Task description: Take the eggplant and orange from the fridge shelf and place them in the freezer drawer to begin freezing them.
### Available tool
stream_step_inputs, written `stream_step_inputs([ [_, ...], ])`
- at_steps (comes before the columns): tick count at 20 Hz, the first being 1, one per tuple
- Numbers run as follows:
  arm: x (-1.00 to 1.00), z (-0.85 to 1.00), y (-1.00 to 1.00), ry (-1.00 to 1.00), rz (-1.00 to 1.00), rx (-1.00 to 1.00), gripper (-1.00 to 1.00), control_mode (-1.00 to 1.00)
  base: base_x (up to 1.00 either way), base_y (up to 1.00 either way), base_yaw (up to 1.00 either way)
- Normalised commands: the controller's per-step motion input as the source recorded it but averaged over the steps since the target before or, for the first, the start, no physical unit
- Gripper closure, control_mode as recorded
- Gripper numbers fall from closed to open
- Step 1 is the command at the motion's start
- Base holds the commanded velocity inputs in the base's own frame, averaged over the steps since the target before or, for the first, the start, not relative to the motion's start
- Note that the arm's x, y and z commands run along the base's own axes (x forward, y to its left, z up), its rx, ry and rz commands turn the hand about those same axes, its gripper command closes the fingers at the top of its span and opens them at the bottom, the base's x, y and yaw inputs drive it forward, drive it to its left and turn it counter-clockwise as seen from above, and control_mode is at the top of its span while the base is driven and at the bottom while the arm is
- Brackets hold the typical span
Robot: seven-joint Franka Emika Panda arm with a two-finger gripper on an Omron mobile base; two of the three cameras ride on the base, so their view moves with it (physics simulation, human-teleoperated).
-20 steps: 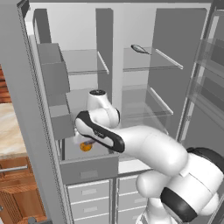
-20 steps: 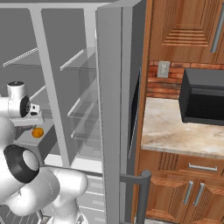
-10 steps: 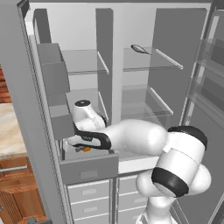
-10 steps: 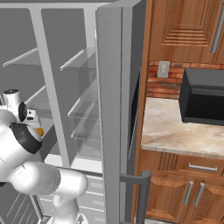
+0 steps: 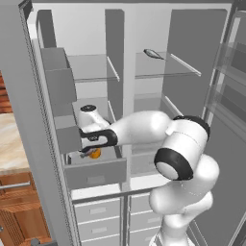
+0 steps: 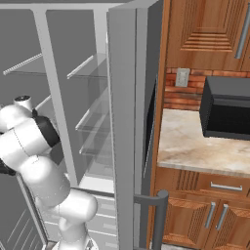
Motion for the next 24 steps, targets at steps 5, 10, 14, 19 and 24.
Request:
stream_step_inputs([
  [5, 0.01, -0.85, 0.08, 0.01, 0.0, -0.05, -1.0, -1.0, 0.0, 0.0, 0.0],
  [10, -0.83, -0.74, 0.0, 0.0, 0.0, -0.04, -1.0, -1.0, 0.0, 0.0, 0.0],
  [14, -1.0, -0.26, 0.0, -0.02, 0.0, -0.01, -1.0, -1.0, 0.0, 0.0, 0.0],
  [19, -1.0, 0.23, 0.0, -0.27, -0.03, 0.01, -1.0, -1.0, 0.0, 0.0, 0.0],
  [24, -0.81, 0.91, -0.05, -0.42, -0.11, 0.08, -1.0, -1.0, 0.0, 0.0, 0.0],
])
